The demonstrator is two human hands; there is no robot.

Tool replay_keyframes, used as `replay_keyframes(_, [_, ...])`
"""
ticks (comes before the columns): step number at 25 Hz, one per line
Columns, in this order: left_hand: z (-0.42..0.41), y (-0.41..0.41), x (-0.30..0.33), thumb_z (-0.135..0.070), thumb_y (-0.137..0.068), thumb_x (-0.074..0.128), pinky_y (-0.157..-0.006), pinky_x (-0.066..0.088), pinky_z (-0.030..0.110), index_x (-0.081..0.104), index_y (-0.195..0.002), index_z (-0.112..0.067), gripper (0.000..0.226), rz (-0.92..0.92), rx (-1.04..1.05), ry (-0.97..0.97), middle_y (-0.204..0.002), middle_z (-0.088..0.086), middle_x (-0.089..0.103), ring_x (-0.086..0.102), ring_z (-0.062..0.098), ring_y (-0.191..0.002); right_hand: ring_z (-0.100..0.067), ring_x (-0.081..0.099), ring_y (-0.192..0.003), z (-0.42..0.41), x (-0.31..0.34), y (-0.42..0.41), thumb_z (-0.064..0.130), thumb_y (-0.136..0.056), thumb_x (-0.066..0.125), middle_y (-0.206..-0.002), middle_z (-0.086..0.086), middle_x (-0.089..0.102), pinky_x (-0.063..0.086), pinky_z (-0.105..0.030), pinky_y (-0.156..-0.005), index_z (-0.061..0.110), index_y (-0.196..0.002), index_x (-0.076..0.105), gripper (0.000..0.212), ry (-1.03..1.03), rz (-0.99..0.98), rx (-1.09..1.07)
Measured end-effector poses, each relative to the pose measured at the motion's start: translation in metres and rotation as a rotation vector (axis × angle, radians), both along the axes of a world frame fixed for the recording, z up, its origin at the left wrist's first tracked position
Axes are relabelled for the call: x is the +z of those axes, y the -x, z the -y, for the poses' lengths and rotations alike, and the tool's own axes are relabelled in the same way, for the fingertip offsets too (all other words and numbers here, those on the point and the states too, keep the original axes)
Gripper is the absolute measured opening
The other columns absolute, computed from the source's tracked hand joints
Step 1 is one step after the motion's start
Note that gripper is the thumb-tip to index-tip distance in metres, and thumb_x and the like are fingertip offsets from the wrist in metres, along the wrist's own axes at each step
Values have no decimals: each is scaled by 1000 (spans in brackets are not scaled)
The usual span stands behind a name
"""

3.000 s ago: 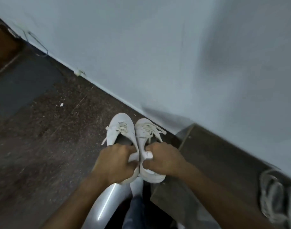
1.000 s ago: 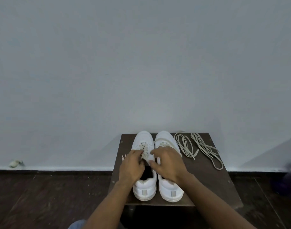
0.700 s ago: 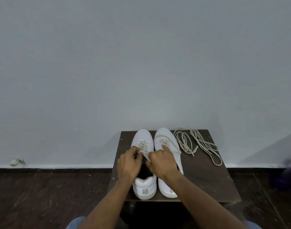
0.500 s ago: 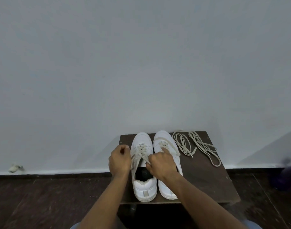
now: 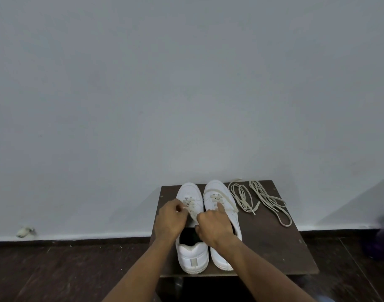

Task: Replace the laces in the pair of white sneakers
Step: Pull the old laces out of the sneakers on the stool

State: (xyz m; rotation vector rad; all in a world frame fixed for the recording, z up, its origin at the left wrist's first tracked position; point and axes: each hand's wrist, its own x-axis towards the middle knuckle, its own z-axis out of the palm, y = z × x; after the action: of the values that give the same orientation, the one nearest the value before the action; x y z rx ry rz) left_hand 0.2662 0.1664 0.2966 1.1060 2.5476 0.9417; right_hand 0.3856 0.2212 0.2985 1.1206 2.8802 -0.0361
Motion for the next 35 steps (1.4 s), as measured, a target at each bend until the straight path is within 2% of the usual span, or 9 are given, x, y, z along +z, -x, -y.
replay_keyframes(5, [-2,5,8,-3,-84,61,-39,37,19,65,-85,-2,4,1189,527,-458,-65,11,62,51,15,-48,-26,61,-90,9,7,3,14,-91,52,-74,-4,51,1,-57,-118,16,-85,49,7,8,52,14])
replay_keyframes(12, [4,20,17,-34,-81,64,-78,47,26,69,-90,-33,10,-67,-322,292,-101,-21,66,62,6,-95,-21,61,-99,30,-8,-12,33,-92,41,-95,-5,68,0,-44,-120,13,-97,68,35,-51,-246,53])
replay_keyframes(17, [0,7,17,-24,-92,51,-86,45,31,69,-99,-28,20,-519,-365,293,-104,-9,68,58,15,-103,-31,65,-89,62,-15,-13,32,-92,45,-87,-15,70,18,-43,-120,4,-97,65,35,-28,-151,260])
replay_keyframes(19, [-2,6,21,-15,-91,51,-86,45,31,67,-88,-25,20,-291,-255,164,-92,-9,69,61,15,-97,-36,63,-94,62,-18,-12,31,-96,46,-95,-20,68,19,-40,-119,3,-108,56,32,-6,-125,235])
replay_keyframes(23, [1,20,43,3,-91,44,-74,46,29,60,-69,-10,30,918,283,-510,-67,2,61,59,18,-73,-35,61,-103,62,-20,-9,34,-97,46,-103,-20,68,15,-37,-118,5,-117,52,35,18,-120,219])
replay_keyframes(25, [8,24,40,0,-94,44,-72,49,32,58,-74,-8,26,1148,394,-619,-63,4,56,57,18,-67,-35,62,-105,60,-21,-6,35,-97,46,-104,-19,68,17,-37,-118,7,-117,51,35,44,-108,215])
replay_keyframes(29, [22,17,13,-48,-85,63,-77,53,34,70,-89,-26,23,205,-132,54,-89,-8,69,65,13,-81,-34,59,-111,59,-18,0,39,-98,46,-112,-18,66,32,-41,-107,8,-121,53,40,73,-37,197])
replay_keyframes(32, [22,24,23,-44,-88,59,-78,51,31,71,-97,-33,19,-319,-348,407,-103,-8,70,66,17,-93,-33,59,-112,60,-13,3,40,-98,46,-114,-18,66,35,-41,-103,8,-120,54,40,42,9,195])
replay_keyframes(35, [18,31,44,-21,-92,54,-75,52,32,66,-82,-28,18,-153,-229,140,-87,-6,70,66,16,-81,-32,62,-108,61,-17,3,39,-99,46,-109,-17,67,24,-40,-115,7,-118,54,39,24,40,195])
